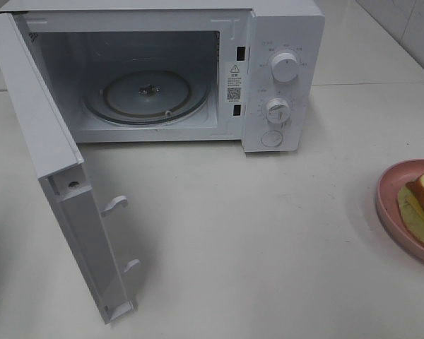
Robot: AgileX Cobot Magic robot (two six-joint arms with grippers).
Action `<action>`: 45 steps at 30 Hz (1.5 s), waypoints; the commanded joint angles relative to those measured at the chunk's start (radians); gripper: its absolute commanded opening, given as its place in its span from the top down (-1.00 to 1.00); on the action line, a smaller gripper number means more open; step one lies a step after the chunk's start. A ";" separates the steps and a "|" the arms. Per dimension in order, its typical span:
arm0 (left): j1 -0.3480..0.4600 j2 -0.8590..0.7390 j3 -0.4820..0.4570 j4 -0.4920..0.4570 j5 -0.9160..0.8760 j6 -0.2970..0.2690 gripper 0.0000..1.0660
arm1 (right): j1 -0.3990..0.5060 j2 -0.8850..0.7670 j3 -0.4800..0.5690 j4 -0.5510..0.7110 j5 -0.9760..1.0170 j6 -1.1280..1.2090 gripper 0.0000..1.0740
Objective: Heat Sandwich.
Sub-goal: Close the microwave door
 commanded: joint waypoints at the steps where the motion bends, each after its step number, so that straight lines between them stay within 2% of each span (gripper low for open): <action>1: -0.005 0.074 0.022 0.000 -0.146 0.001 1.00 | -0.004 -0.027 0.000 0.004 0.001 -0.009 -0.38; 14: -0.005 0.435 0.022 0.002 -0.559 -0.003 1.00 | -0.004 -0.027 0.000 0.004 0.001 -0.009 -0.38; 17: -0.011 0.478 0.010 0.013 -0.578 -0.003 1.00 | -0.004 -0.027 0.000 0.004 0.001 -0.009 -0.38; 22: -0.072 0.572 -0.049 0.050 -0.583 -0.002 1.00 | -0.004 -0.027 0.000 0.004 0.001 -0.009 -0.38; 23: -0.103 0.611 -0.074 0.051 -0.586 -0.001 1.00 | -0.004 -0.027 0.000 0.004 0.001 -0.008 -0.38; 28: -0.159 0.699 -0.114 0.051 -0.630 0.000 1.00 | -0.004 -0.027 0.000 0.004 0.001 -0.008 -0.38; 38: -0.246 0.826 -0.178 0.051 -0.666 0.000 1.00 | -0.004 -0.027 0.000 0.004 0.001 -0.009 -0.38; 45: -0.343 0.920 -0.278 0.040 -0.665 0.001 1.00 | -0.004 -0.027 0.000 0.003 0.001 -0.007 -0.38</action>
